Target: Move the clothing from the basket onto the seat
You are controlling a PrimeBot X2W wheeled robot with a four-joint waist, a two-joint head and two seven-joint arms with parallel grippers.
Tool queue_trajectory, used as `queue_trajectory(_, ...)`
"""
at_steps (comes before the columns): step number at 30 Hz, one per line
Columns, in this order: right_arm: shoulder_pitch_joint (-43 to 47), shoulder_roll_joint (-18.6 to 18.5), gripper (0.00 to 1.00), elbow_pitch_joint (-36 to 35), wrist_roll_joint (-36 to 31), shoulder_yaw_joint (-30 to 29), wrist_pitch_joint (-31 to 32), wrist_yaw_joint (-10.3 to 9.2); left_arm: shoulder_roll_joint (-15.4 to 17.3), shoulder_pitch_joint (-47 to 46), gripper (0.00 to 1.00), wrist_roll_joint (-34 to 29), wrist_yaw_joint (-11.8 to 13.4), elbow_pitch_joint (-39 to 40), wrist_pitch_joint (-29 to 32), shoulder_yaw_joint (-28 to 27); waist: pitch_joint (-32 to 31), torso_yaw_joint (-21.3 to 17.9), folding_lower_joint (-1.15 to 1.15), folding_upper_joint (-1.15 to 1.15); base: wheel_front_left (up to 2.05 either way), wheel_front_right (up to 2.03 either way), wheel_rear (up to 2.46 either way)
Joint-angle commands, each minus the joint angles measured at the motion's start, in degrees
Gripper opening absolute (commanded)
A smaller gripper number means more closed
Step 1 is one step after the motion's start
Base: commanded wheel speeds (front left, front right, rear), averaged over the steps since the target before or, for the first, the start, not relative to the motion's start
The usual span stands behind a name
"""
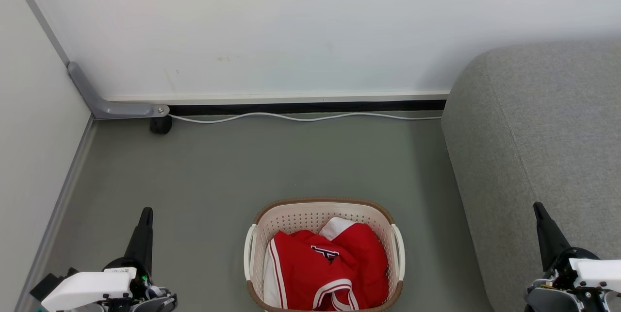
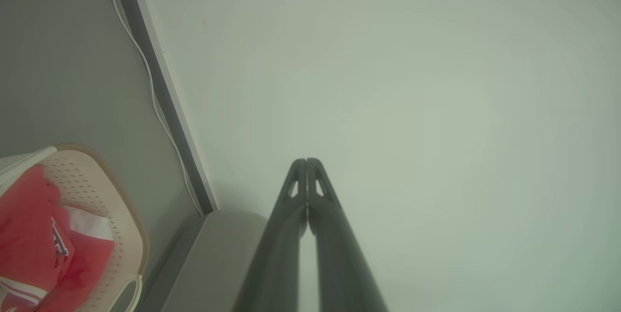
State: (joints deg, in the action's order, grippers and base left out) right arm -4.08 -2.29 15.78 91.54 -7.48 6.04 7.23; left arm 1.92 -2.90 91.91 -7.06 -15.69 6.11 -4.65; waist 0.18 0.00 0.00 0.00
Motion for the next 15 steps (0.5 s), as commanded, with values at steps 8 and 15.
queue_trajectory(8, -2.1, -0.59, 0.0, -1.76, 0.64, 0.98, 0.43, 0.25, 0.96, -3.29, 0.0, 0.28, -0.43, 1.67, 0.35, -1.84, 0.0, 0.0, 0.0, 0.0, 0.0, 0.0, 0.0)
queue_trajectory(15, -2.1, -0.59, 0.0, -1.76, 0.64, 0.98, 0.43, 0.25, 0.96, -3.29, 0.0, 0.28, -0.43, 1.67, 0.35, -1.84, 0.0, 0.0, 0.0, 0.0, 0.0, 0.0, 0.0)
